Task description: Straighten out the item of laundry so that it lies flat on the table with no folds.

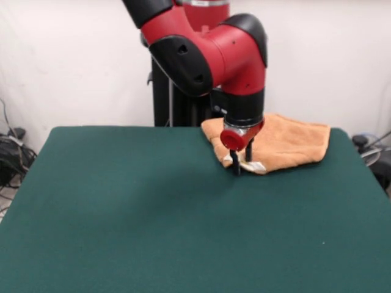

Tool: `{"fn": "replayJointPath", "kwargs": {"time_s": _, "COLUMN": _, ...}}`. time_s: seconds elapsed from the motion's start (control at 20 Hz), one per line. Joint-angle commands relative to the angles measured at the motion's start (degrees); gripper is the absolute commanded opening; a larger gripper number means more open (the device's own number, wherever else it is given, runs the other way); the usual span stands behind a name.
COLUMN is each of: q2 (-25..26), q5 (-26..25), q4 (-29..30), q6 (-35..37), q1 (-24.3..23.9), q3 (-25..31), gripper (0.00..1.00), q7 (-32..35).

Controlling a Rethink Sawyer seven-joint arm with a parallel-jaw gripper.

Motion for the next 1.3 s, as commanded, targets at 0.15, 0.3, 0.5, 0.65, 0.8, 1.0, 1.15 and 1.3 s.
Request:
{"fn": "replayJointPath", "kwargs": {"time_s": 0.15, "q2": 5.86, "q5": -0.8, "q4": -6.93, "q6": 8.05, "q1": 0.64, "q3": -5.5, "gripper": 1.0, "q7": -7.11}}
{"fn": "replayJointPath", "kwargs": {"time_s": 0.3, "q2": 6.96, "q5": 0.52, "q4": -7.4, "q6": 9.12, "q1": 0.12, "q3": -5.63, "gripper": 1.0, "q7": -7.87}}
{"fn": "replayJointPath", "kwargs": {"time_s": 0.5, "q2": 8.4, "q5": 1.86, "q4": -7.84, "q6": 10.25, "q1": -0.29, "q3": -5.92, "gripper": 1.0, "q7": -8.29}}
{"fn": "replayJointPath", "kwargs": {"time_s": 0.65, "q2": 8.85, "q5": 2.79, "q4": -7.99, "q6": 11.03, "q1": -0.32, "q3": -6.16, "gripper": 1.0, "q7": -8.33}}
{"fn": "replayJointPath", "kwargs": {"time_s": 0.8, "q2": 9.0, "q5": 3.4, "q4": -7.92, "q6": 11.24, "q1": -0.19, "q3": -6.39, "gripper": 1.0, "q7": -8.1}}
{"fn": "replayJointPath", "kwargs": {"time_s": 1.0, "q2": 9.32, "q5": 4.52, "q4": -7.51, "q6": 11.7, "q1": 0.04, "q3": -6.55, "gripper": 1.0, "q7": -7.4}}
{"fn": "replayJointPath", "kwargs": {"time_s": 1.15, "q2": 8.61, "q5": 5.97, "q4": -7.08, "q6": 13.0, "q1": 0.04, "q3": -6.25, "gripper": 1.0, "q7": -7.53}}
{"fn": "replayJointPath", "kwargs": {"time_s": 1.3, "q2": 7.35, "q5": 8.69, "q4": -6.26, "q6": 15.58, "q1": 0.14, "q3": -5.59, "gripper": 1.0, "q7": -7.89}}
